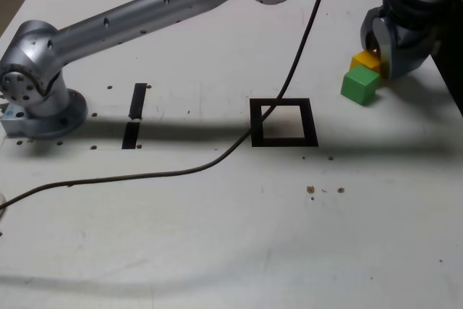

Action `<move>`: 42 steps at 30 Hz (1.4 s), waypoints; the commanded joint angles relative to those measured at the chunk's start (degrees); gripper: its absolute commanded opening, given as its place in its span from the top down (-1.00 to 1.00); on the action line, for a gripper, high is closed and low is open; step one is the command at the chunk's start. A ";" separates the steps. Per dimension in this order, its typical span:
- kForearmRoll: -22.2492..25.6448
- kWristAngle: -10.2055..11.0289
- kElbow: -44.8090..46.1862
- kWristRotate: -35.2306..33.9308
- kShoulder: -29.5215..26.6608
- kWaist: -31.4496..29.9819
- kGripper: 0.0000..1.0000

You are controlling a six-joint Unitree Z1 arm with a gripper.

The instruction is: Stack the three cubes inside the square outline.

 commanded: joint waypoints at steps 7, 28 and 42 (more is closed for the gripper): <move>1.50 0.02 -0.25 -1.05 -6.09 0.16 0.53; 1.32 0.68 56.32 -40.91 -46.56 -8.44 0.53; 0.37 -9.93 73.65 -76.54 -52.73 -17.74 0.53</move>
